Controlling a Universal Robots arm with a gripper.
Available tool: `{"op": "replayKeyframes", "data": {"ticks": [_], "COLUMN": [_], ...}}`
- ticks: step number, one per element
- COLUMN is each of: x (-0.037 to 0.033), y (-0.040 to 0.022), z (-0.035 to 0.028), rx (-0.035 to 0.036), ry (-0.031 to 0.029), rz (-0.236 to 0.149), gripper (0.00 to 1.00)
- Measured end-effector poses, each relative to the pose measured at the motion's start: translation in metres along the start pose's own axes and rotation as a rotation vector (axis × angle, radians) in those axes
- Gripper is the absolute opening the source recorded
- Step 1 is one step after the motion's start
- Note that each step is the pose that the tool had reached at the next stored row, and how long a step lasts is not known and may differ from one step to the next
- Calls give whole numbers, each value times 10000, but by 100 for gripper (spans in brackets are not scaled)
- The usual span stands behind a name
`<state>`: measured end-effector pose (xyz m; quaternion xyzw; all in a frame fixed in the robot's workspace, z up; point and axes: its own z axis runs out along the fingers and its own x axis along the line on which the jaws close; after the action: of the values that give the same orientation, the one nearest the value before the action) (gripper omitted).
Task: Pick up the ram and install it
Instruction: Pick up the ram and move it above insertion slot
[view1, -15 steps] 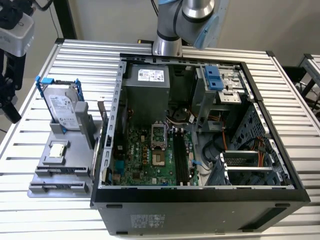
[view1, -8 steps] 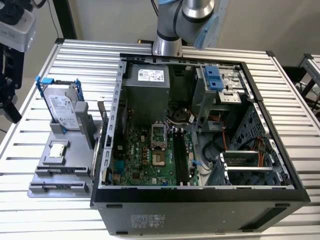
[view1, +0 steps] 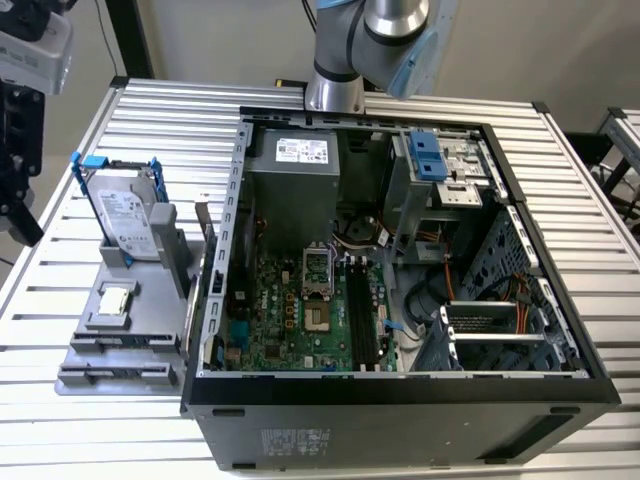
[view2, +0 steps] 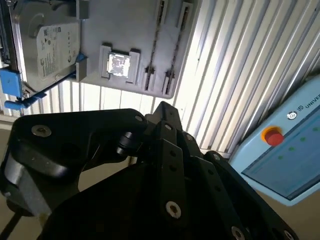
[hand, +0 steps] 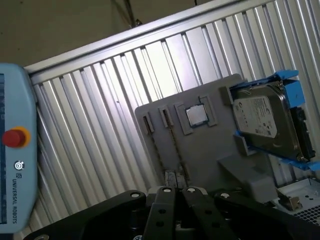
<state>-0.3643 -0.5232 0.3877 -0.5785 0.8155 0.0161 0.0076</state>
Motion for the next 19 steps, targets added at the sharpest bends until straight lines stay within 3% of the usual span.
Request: {"op": "replayKeyframes", "data": {"ticks": [13, 19], "x": [-1, -4], "y": [-3, -11], "z": [1, 1], "rx": [-23, -45], "ry": [19, 31], "rz": [-1885, -2554], "gripper": [0, 0]}}
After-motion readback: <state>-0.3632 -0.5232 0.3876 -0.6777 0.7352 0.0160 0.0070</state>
